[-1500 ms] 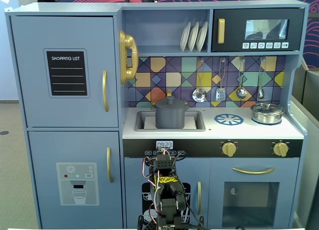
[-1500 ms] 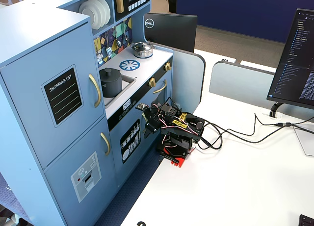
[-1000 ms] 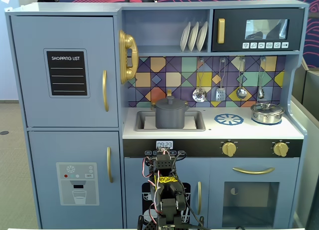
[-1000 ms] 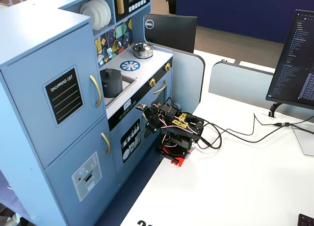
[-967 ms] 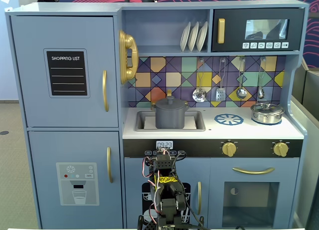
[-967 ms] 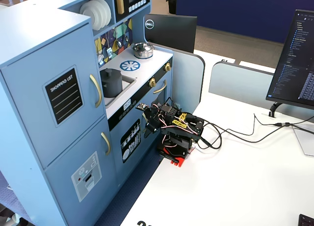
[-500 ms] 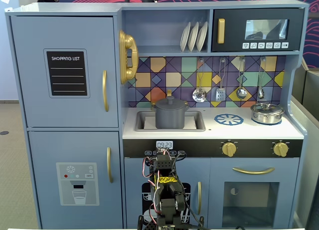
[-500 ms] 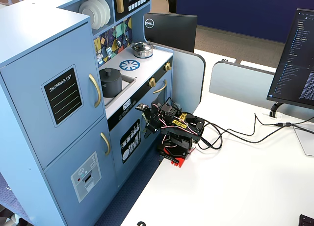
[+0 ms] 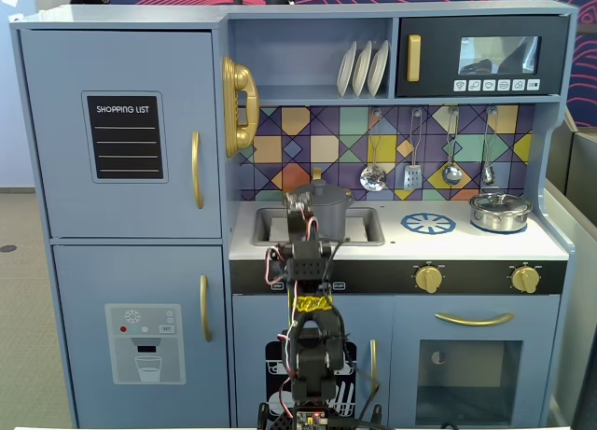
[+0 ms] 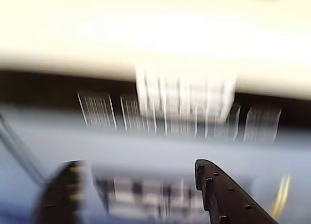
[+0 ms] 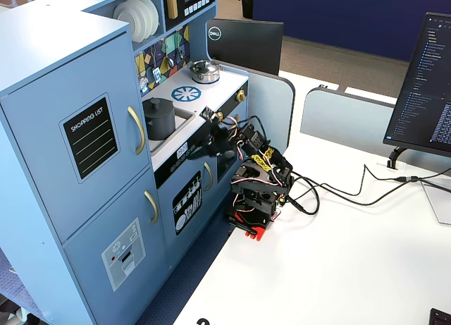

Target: Take off the lid from the gray recipient and place it on the counter

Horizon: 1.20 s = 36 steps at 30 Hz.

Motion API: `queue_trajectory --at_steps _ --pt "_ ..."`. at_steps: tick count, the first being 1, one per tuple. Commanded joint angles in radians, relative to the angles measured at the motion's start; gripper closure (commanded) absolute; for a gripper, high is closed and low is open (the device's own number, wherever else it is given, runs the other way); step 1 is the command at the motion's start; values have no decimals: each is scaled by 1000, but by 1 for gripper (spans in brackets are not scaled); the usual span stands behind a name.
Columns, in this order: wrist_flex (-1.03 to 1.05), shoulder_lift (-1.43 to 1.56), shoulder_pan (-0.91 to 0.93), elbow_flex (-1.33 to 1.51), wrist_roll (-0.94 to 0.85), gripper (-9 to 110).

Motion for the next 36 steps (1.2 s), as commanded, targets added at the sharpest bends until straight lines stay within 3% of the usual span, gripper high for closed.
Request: queue_trajectory --at_steps 1,3,8,12,17,36 --pt "-83 -94 -9 -166 -8 66" --pt "-117 -117 5 -193 0 65" --pt "-199 -172 66 -241 48 80" --pt "-322 -236 94 -256 130 73" --pt "-502 -331 115 -268 144 76" --pt "-770 -667 141 -442 158 77"
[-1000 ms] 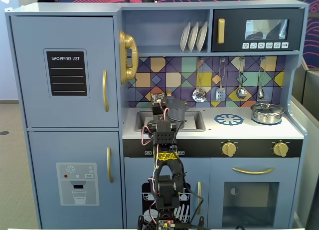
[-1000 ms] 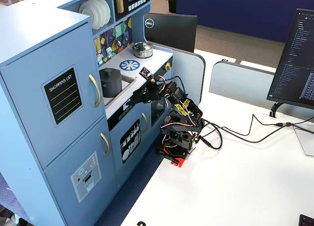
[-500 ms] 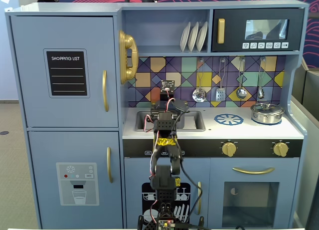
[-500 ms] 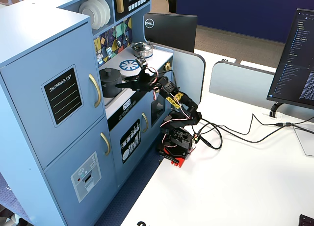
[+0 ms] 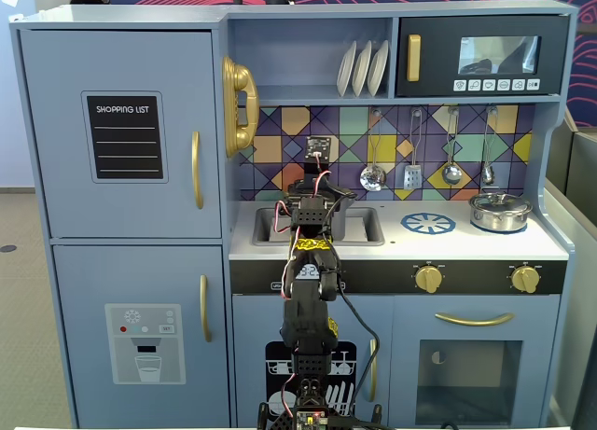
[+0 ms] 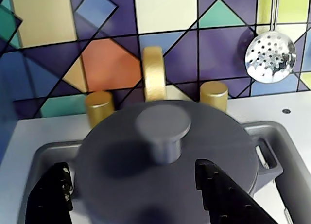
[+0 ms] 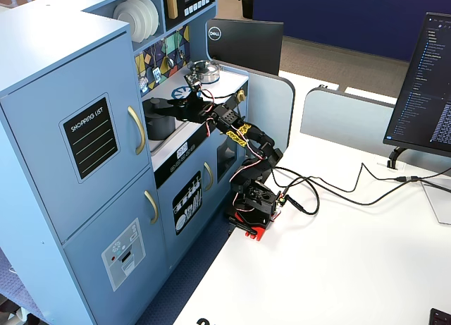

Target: Take off the lid from the gray recipient and place it on the counter

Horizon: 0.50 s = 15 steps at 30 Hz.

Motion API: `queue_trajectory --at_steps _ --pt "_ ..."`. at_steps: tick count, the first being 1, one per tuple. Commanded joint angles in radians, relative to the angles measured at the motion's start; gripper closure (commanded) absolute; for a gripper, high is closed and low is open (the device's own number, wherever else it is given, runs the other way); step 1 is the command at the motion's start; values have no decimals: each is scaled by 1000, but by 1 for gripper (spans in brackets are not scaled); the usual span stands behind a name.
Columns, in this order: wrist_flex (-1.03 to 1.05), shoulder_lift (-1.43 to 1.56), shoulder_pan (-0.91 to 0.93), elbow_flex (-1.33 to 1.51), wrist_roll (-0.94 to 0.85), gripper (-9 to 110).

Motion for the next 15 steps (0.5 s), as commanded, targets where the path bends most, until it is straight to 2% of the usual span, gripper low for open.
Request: queue_trajectory --at_steps 1,15 --pt "-72 -41 15 -75 9 77" --pt "-202 -249 26 -160 -6 76"
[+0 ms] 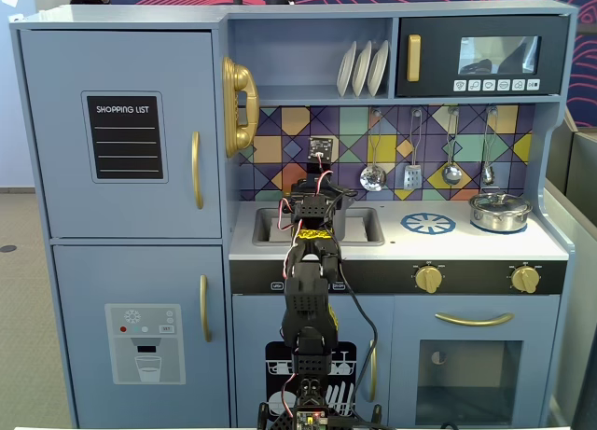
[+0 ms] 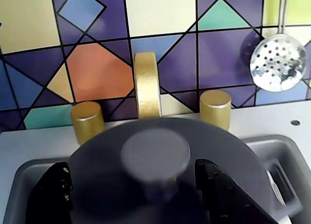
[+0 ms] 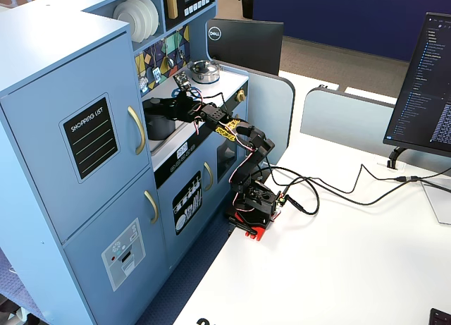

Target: Take off the lid from the gray recipient and place it on the counter

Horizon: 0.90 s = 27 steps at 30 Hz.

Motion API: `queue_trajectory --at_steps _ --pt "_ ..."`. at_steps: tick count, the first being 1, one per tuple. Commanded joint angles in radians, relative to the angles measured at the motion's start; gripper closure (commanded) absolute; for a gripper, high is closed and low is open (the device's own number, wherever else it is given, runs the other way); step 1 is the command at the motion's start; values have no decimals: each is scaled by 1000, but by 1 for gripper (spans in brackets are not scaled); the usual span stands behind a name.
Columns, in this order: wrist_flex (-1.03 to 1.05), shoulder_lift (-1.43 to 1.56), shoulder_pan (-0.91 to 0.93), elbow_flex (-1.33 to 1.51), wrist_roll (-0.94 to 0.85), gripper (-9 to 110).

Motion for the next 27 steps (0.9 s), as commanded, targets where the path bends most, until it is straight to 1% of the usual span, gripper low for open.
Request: queue_trajectory --at_steps 1,11,13,15,27 --pt "-55 -40 20 -89 -6 76" --pt "-80 -143 31 -156 -3 78" --pt "-74 -144 28 -155 -2 84" --pt "-63 -138 18 -144 -9 101" --pt "-52 -75 14 -118 -20 102"
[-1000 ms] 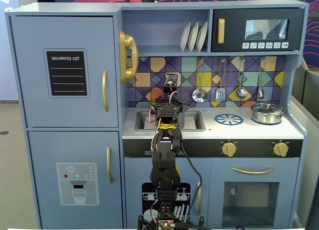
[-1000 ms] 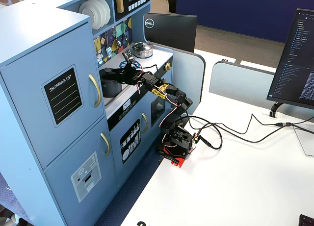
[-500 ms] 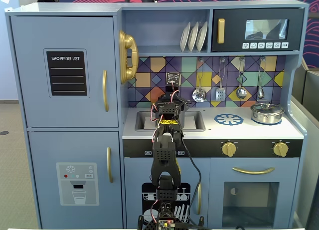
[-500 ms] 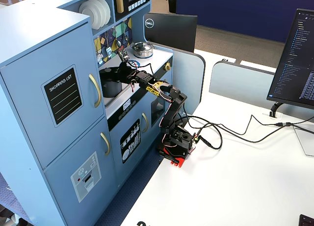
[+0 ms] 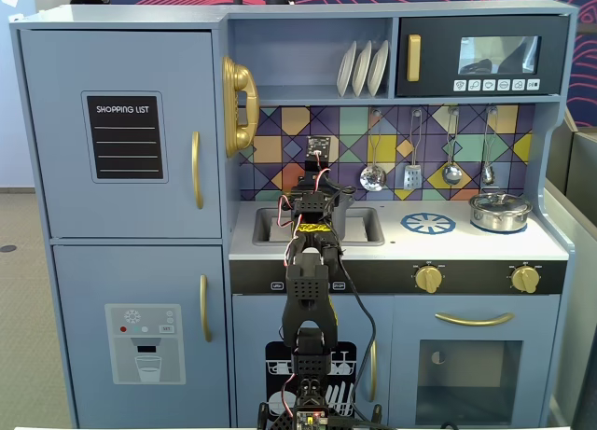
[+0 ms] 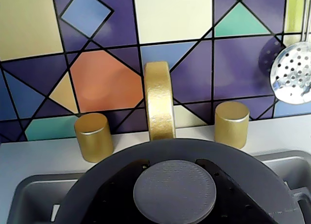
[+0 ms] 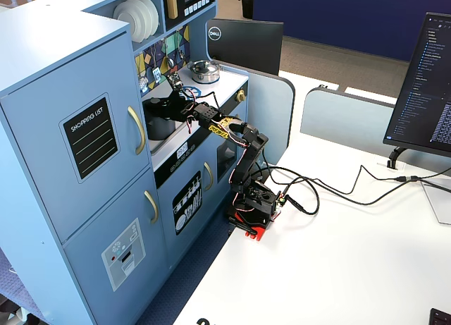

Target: Take off the lid from the gray recipient and place it on the counter

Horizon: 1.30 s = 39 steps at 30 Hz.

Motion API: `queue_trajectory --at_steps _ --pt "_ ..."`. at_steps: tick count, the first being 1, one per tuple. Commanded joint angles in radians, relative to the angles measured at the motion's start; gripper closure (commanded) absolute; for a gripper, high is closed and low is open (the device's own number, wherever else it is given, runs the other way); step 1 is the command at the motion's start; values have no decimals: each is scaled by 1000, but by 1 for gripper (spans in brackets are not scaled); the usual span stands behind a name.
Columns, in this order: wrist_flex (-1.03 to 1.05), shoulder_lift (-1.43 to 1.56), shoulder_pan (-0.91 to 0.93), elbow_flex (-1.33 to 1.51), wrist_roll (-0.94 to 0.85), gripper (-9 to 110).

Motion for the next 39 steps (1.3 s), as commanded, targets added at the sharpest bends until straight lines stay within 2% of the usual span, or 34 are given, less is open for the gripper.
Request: queue_trajectory --at_steps 1,23,34,39 --pt "0 71 9 -26 -21 102" --pt "72 155 54 -167 -84 102" --pt "92 160 259 -161 -48 102" --pt "26 144 360 -112 -32 102"
